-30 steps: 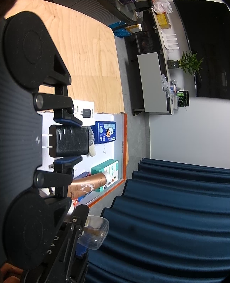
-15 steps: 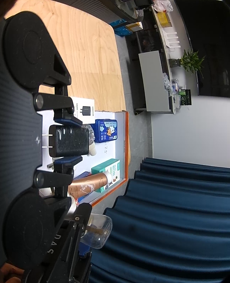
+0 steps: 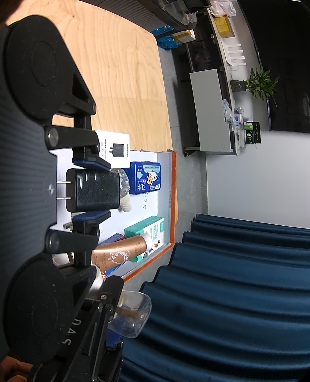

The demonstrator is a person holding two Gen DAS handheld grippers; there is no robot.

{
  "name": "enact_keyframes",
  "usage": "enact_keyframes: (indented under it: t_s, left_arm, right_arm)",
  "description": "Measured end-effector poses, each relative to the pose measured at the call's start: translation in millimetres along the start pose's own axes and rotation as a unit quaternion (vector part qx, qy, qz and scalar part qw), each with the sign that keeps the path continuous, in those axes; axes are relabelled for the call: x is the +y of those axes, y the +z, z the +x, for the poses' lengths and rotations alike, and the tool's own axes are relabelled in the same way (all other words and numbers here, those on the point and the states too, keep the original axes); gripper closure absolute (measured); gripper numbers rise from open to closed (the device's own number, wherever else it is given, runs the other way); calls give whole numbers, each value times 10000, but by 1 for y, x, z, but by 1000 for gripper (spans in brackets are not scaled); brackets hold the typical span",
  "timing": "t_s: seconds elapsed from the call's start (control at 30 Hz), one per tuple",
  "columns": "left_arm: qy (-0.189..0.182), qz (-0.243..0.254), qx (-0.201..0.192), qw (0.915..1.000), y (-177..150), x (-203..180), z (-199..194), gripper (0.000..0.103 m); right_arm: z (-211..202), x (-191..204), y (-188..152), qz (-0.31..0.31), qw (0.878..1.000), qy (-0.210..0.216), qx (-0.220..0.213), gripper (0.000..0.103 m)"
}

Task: Organize rigid objects
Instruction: 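Hold the charger and diffuser above the white box, lowering them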

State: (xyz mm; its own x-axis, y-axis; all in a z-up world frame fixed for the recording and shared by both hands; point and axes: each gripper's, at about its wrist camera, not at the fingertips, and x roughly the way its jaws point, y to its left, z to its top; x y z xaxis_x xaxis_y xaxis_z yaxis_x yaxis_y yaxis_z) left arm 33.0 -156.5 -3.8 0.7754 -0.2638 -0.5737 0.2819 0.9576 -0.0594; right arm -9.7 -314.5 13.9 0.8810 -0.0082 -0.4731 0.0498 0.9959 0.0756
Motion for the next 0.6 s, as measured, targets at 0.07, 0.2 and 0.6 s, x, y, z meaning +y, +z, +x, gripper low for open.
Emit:
enact_keyframes:
  t_s: [0.07,0.2,0.6]
  left_arm:
    - [-2,-5,-9,10000,0,0,0,67]
    - [-14,-26,-27,10000,1,0,-1,67]
    - [-20,-45,-70,10000,1,1,-1,67]
  right_arm:
    - [0,-1,0,8,10000,-1,-8,55]
    - [0,-1,1,-5,10000,2,-22,55]
    - [-2,-1,1,-8,10000,-1,-45,55]
